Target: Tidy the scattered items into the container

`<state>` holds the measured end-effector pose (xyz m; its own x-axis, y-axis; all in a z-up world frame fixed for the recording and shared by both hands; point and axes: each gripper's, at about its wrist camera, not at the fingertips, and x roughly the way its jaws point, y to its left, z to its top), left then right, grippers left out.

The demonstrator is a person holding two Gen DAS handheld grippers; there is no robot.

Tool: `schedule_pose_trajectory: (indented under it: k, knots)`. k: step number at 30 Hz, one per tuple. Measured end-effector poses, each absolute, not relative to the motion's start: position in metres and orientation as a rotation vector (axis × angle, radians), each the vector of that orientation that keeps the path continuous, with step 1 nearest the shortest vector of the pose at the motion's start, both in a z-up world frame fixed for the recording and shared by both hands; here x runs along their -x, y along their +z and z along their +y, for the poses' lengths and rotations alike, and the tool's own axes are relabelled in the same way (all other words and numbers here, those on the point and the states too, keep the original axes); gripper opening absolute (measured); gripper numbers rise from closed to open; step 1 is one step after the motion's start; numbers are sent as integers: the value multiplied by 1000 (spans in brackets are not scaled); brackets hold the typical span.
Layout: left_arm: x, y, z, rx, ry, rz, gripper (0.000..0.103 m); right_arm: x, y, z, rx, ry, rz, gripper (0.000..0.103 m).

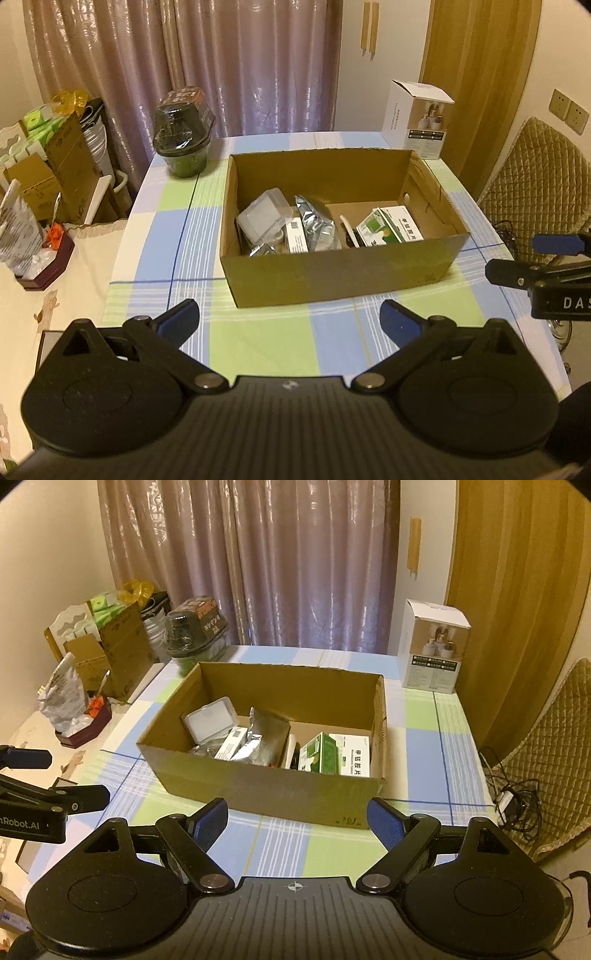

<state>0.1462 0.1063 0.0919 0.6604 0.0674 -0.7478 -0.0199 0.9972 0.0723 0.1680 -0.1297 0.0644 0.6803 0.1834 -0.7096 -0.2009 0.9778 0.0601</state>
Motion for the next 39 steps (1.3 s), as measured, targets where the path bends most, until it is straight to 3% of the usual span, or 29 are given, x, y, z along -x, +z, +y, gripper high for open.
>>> schedule_pose_trajectory:
  k: [18, 39]
  knots:
    - [-67, 88, 87, 0, 69, 854, 102, -91, 74, -145, 26, 142, 782, 88]
    - [-34, 91, 67, -9, 35, 855, 102, -46, 74, -150, 21, 110, 785, 88]
